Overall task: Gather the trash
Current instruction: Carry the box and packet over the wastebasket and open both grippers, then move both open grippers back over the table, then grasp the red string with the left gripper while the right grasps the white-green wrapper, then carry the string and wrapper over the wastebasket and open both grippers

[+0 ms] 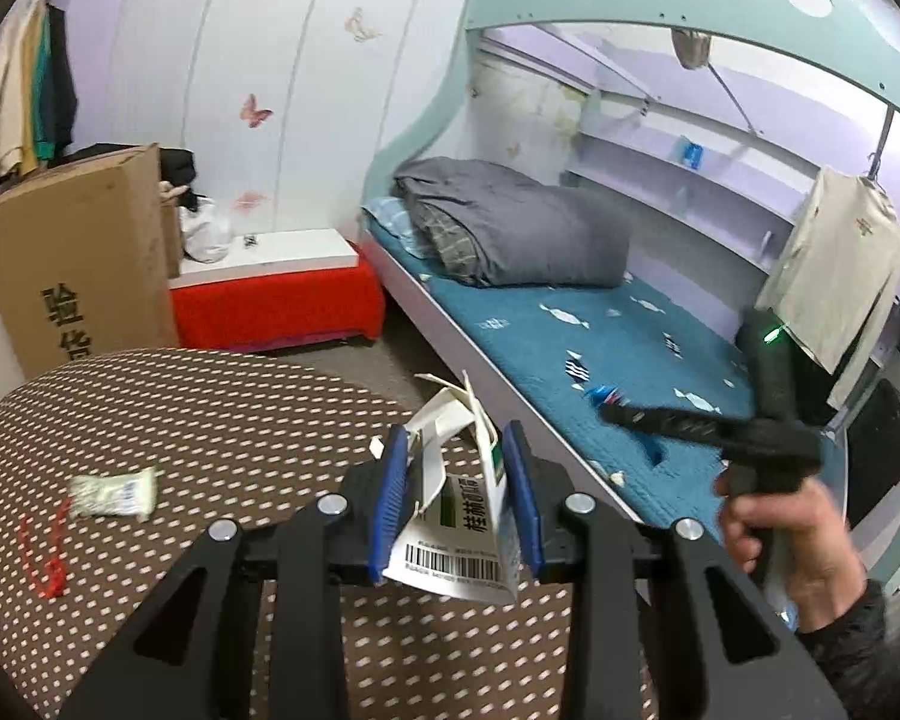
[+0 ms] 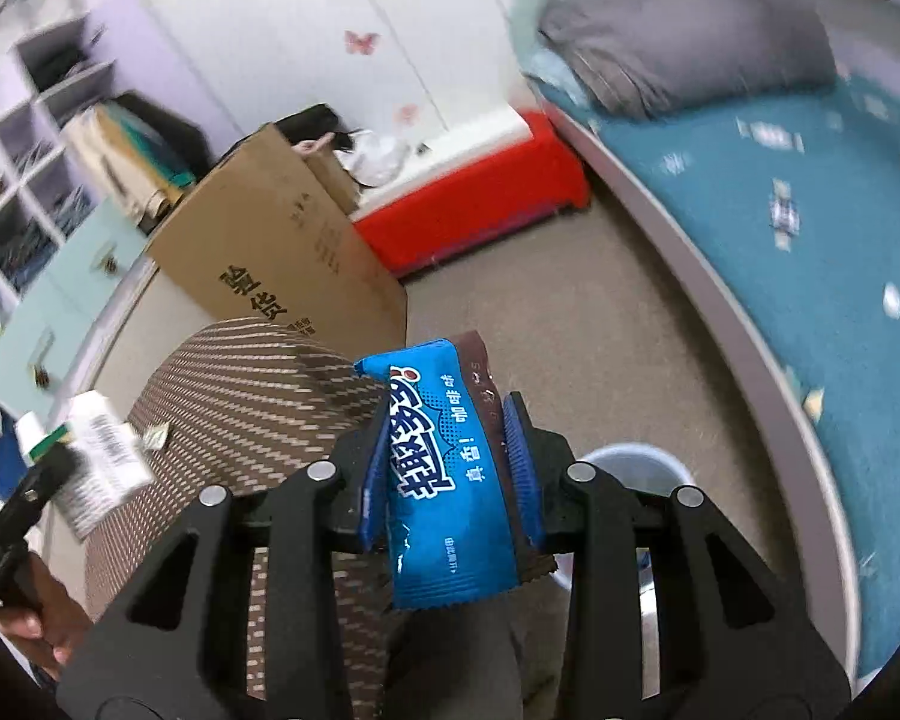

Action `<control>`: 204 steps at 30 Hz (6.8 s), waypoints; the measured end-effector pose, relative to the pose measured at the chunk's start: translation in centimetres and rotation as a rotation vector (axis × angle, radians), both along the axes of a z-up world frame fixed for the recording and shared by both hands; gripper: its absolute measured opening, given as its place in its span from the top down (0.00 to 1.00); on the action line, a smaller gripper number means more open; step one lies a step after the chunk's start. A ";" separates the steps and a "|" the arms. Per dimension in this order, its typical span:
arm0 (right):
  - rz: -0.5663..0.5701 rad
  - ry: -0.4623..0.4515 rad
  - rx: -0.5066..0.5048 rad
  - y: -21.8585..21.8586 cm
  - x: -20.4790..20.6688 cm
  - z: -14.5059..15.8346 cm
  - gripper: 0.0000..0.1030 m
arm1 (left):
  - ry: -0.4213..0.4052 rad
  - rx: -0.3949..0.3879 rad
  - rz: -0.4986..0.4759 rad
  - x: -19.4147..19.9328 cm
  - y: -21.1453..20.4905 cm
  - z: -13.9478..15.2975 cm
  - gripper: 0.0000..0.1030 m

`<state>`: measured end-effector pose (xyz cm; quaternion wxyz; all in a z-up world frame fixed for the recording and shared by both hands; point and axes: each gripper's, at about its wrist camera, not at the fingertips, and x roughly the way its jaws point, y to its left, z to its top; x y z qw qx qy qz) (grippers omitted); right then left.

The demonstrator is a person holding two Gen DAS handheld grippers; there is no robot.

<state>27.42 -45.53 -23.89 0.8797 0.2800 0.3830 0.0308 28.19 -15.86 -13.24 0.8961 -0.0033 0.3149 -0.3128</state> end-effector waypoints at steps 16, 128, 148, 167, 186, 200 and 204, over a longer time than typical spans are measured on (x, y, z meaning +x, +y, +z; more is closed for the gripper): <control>-0.145 0.162 0.149 -6.3 1.2 -11.8 0.27 | 0.086 0.123 -0.169 3.3 -12.7 -3.3 0.69; 0.772 -0.110 -0.524 39.7 11.3 2.6 0.73 | 0.153 0.100 0.404 5.8 25.9 -6.7 0.92; 0.700 -0.088 -0.433 38.1 8.1 2.8 0.83 | 0.114 -0.008 0.424 4.6 27.8 -5.9 0.91; 0.418 -0.269 -0.279 19.1 -2.7 12.0 0.83 | 0.004 -0.032 0.232 -1.6 13.2 1.2 0.91; 0.027 -0.173 -0.146 -1.8 -5.8 8.0 0.83 | 0.053 0.019 -0.059 -1.4 -9.3 1.4 0.91; -0.074 0.053 0.016 -7.0 -1.7 -3.4 0.83 | 0.318 0.266 -0.144 5.0 -19.8 -9.9 0.91; -0.073 0.103 0.051 -7.3 -0.3 -6.0 0.83 | 0.375 0.360 -0.160 6.9 -21.3 -12.4 0.89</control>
